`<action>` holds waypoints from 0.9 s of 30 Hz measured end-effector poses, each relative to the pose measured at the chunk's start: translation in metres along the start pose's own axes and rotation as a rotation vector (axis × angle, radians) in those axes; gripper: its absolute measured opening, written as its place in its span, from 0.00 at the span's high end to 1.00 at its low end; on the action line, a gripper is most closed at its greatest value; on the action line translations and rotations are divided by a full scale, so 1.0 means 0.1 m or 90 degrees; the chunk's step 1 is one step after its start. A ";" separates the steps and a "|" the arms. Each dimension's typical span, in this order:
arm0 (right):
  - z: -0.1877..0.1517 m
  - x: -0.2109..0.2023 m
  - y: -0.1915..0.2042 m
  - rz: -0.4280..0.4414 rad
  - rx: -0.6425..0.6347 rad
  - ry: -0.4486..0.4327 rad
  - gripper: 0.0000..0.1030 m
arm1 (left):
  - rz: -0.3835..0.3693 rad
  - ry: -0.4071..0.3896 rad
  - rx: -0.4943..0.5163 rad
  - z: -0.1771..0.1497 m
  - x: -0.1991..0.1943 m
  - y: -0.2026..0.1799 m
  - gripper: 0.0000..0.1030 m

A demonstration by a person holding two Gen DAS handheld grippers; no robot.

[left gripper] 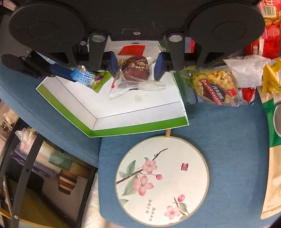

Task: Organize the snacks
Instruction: 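Drop the chocolate packet and blue candy into the green box with both tools, then grasp the orange-labelled peanut packet with the left tool while the right tool grasps the green candy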

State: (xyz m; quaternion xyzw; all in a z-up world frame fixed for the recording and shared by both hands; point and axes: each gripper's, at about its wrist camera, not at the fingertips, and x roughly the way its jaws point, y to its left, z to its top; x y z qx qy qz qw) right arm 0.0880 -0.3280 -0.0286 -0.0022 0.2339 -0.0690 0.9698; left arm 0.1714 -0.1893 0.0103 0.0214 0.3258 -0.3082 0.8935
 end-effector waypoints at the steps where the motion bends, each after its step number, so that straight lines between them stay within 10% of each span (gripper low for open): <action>1: 0.00 0.00 0.01 -0.003 -0.005 -0.003 0.18 | -0.004 -0.007 0.001 0.00 -0.02 0.00 0.00; 3: 0.01 -0.03 0.03 -0.010 -0.023 -0.015 0.01 | -0.005 -0.031 -0.008 0.00 -0.12 0.01 0.00; 13: 0.07 -0.54 0.30 0.069 -0.004 -0.110 0.00 | 0.084 -0.117 -0.090 -0.28 -1.32 0.47 0.00; 22: -0.20 -0.60 0.97 0.237 -0.008 -0.052 0.00 | 0.145 -0.062 -0.137 -1.02 -1.73 0.96 0.00; 27: -0.27 -0.51 1.15 0.194 -0.044 -0.046 0.00 | 0.120 -0.049 -0.140 -1.13 -1.62 1.06 0.00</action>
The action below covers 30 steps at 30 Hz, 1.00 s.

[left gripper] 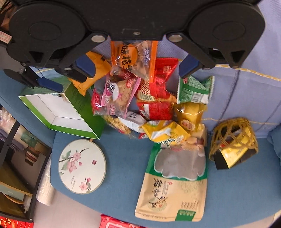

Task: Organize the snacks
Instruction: 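Grasp the orange-labelled peanut packet with the left tool while the right tool grasps the green candy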

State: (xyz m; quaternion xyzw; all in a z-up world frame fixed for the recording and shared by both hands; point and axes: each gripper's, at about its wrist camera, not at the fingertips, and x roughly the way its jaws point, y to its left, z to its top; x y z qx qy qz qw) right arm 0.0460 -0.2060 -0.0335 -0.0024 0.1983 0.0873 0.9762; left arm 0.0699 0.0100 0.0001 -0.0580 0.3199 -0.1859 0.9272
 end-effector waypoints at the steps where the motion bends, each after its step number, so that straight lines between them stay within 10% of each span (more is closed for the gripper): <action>1: 0.00 0.01 -0.04 -0.011 0.013 0.004 0.00 | -0.013 0.002 -0.001 -0.01 0.03 0.02 0.00; 10: -0.15 0.21 -0.38 0.067 0.180 0.082 0.00 | -0.091 0.037 -0.036 -0.22 0.35 0.15 0.00; 13: -0.15 0.18 -0.38 0.113 0.197 0.096 0.34 | -0.099 0.054 -0.061 -0.24 0.40 0.24 0.21; 14: -0.12 0.12 -0.36 0.108 0.183 0.087 0.37 | -0.104 0.057 -0.062 -0.23 0.40 0.25 0.42; 19: 0.03 -0.33 -0.10 -0.024 0.002 -0.012 0.50 | -0.120 0.081 -0.055 -0.24 0.32 0.26 0.45; 27: -0.18 -0.59 0.46 0.124 -0.121 0.076 0.35 | -0.141 0.079 -0.074 -0.23 0.21 0.27 0.39; 30: -0.18 -0.68 0.51 0.078 -0.123 0.067 0.08 | -0.150 0.077 -0.065 -0.23 0.19 0.26 0.26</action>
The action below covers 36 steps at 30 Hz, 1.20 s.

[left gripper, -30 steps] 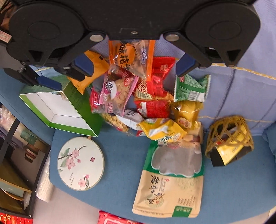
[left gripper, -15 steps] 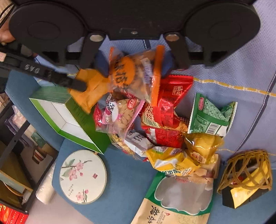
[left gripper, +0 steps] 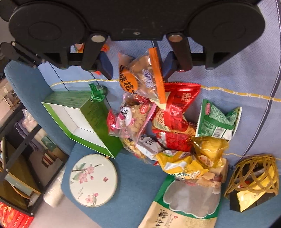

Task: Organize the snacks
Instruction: 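Grasp the orange-labelled peanut packet with the left tool while the right tool grasps the green candy, then release the peanut packet and green candy into the green box with both tools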

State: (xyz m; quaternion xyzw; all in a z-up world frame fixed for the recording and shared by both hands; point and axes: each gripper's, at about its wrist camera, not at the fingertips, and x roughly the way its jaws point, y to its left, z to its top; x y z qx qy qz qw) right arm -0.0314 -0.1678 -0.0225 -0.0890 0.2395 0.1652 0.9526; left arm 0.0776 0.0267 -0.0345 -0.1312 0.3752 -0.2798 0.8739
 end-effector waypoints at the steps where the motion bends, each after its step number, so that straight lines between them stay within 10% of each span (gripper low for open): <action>1: 0.01 -0.03 -0.02 -0.020 0.007 -0.005 0.00 | 0.000 0.001 -0.003 0.00 0.00 0.00 0.24; 5: 0.08 0.03 -0.25 -0.074 0.042 0.012 0.00 | -0.007 0.000 -0.007 -0.02 0.01 -0.04 0.05; 13: 0.16 0.81 -0.64 -0.140 0.144 0.116 0.08 | -0.001 0.003 0.017 -0.04 0.02 -0.07 0.28; 20: 0.10 1.04 -0.82 -0.140 0.258 0.121 0.23 | 0.023 -0.029 -0.013 -0.04 0.05 -0.01 0.13; 21: 0.07 1.04 -0.82 -0.139 0.265 0.120 0.43 | 0.027 -0.029 -0.018 -0.04 0.07 0.01 0.15; 26: -0.02 0.77 -0.76 -0.112 0.255 0.084 0.46 | 0.023 -0.022 -0.022 -0.05 0.13 0.07 0.53; 36: 0.24 0.39 -0.95 -0.126 0.191 -0.040 0.46 | -0.033 -0.098 0.034 0.17 -0.14 -0.48 0.57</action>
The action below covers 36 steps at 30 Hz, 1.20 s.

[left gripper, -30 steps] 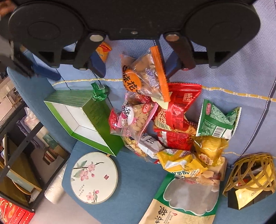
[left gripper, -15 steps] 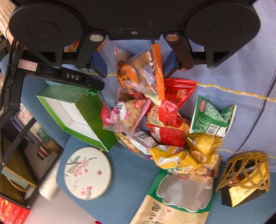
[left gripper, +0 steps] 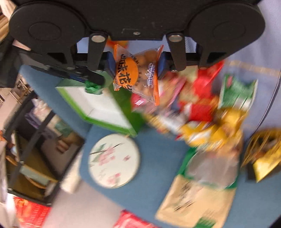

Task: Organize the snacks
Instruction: 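Release the peanut packet and green candy into the green box with both tools, then grasp the orange snack packet on the sofa with the right tool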

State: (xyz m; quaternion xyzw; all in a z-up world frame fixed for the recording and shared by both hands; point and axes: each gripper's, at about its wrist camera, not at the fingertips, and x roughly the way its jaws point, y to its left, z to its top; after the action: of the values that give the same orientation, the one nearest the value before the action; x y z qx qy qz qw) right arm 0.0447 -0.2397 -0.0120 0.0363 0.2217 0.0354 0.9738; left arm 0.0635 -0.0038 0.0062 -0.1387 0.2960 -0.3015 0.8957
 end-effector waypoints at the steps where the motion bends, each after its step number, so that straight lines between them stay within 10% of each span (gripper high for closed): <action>1: 0.05 0.01 -0.05 -0.010 -0.005 -0.014 0.46 | -0.011 -0.001 0.000 0.06 0.04 -0.06 0.57; 19: 0.08 0.28 -1.12 -0.175 0.089 -0.033 0.44 | -0.054 0.063 0.034 0.61 1.81 -0.88 0.53; 23: 0.04 0.36 -1.06 -0.177 0.060 -0.025 0.37 | -0.034 0.069 0.053 0.54 1.96 -0.87 0.26; 24: 0.03 0.36 -1.03 -0.180 0.041 -0.026 0.27 | -0.037 0.067 0.056 0.54 1.96 -0.85 0.03; 26: 0.03 0.31 -0.97 -0.201 0.017 -0.048 0.00 | -0.033 0.056 0.042 0.55 1.88 -0.82 0.00; 36: 0.05 -0.13 -0.65 -0.128 0.009 -0.117 0.00 | 0.057 0.001 -0.024 0.47 0.76 -0.42 0.00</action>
State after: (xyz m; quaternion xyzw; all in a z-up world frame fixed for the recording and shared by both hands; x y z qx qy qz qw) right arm 0.0387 -0.3061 -0.0072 0.0237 0.1340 -0.0675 0.9884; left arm 0.1223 -0.0810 0.0273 -0.1422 0.3084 -0.2556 0.9052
